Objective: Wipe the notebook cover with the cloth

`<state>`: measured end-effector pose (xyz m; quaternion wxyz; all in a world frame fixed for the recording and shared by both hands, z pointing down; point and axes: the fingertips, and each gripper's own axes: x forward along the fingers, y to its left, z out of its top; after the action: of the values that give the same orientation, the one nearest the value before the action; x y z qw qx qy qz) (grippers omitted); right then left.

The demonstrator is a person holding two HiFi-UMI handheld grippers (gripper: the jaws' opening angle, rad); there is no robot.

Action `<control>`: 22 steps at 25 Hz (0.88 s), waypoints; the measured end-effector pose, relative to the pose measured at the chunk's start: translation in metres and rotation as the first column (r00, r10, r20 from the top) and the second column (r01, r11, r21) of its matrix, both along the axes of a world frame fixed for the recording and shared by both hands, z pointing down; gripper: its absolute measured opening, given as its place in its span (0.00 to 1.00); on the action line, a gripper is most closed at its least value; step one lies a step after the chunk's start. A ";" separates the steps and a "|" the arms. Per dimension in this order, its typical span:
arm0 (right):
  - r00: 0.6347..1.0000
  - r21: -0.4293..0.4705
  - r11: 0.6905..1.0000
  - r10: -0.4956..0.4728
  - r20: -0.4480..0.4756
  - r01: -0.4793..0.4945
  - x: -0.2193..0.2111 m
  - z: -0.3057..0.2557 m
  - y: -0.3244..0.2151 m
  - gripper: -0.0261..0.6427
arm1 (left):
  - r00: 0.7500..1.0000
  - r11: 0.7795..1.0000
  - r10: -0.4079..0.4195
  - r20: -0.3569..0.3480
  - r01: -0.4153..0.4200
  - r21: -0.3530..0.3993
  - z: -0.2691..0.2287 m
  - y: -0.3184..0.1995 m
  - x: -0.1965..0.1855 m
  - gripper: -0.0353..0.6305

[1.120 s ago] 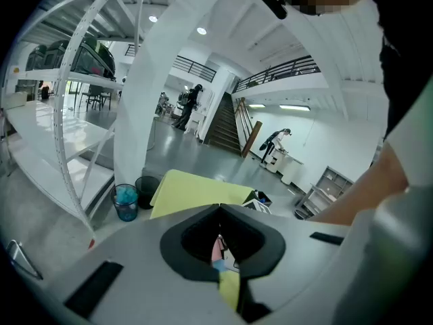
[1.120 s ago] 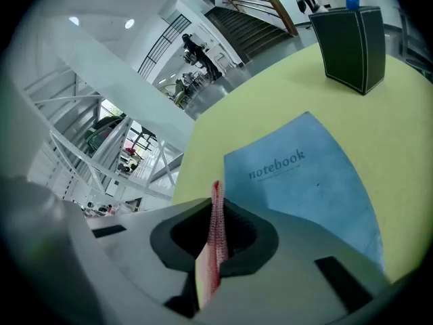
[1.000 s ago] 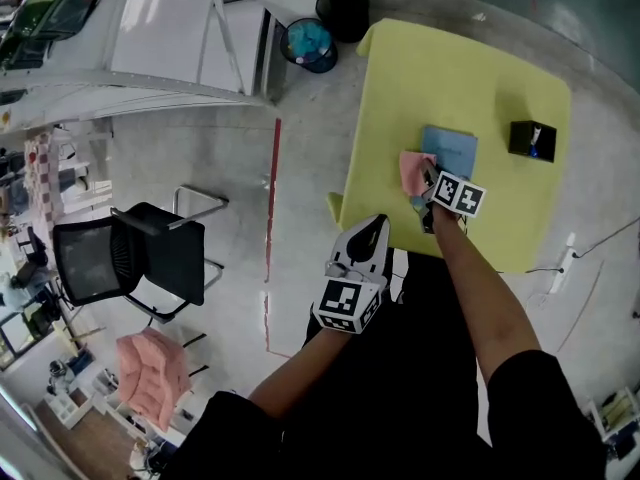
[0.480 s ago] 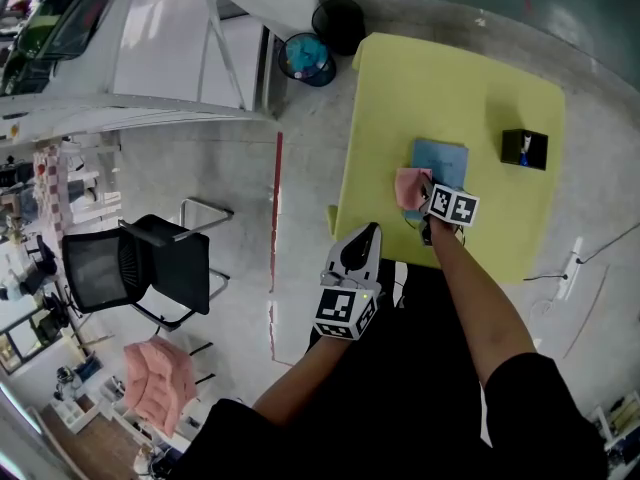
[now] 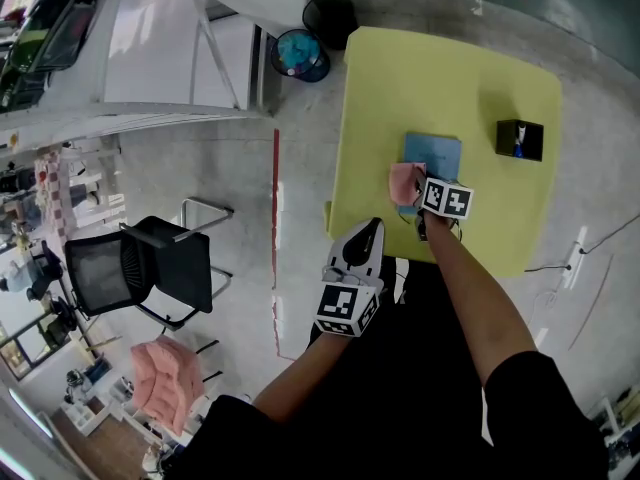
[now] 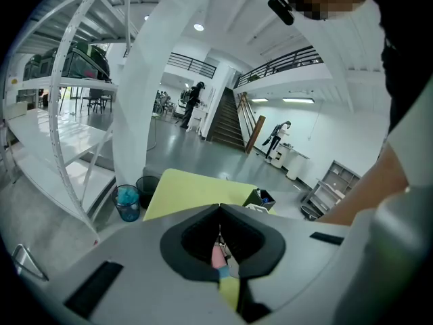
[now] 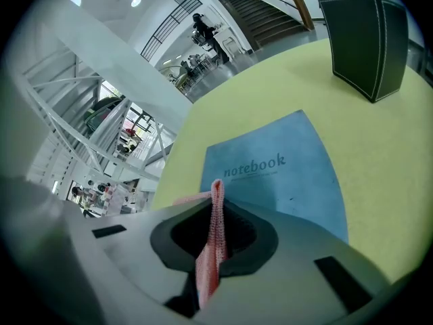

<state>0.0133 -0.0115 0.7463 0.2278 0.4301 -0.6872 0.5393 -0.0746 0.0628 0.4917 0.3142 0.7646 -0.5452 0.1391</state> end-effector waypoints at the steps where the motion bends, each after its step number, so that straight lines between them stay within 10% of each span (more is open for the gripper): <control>1: 1.000 -0.001 1.000 0.005 -0.003 -0.005 0.001 0.000 0.000 0.09 | 1.000 1.000 0.004 0.001 -0.004 -0.001 0.000 0.000 0.002 0.08; 22: 0.999 0.003 0.999 0.032 -0.004 -0.032 0.031 -0.002 0.000 0.09 | 0.997 0.997 0.078 0.014 -0.078 -0.012 0.001 -0.004 0.030 0.08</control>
<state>0.0444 -0.0119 0.7447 0.2201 0.4424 -0.6807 0.5408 -0.0450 0.0591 0.4931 0.3089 0.7825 -0.5164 0.1600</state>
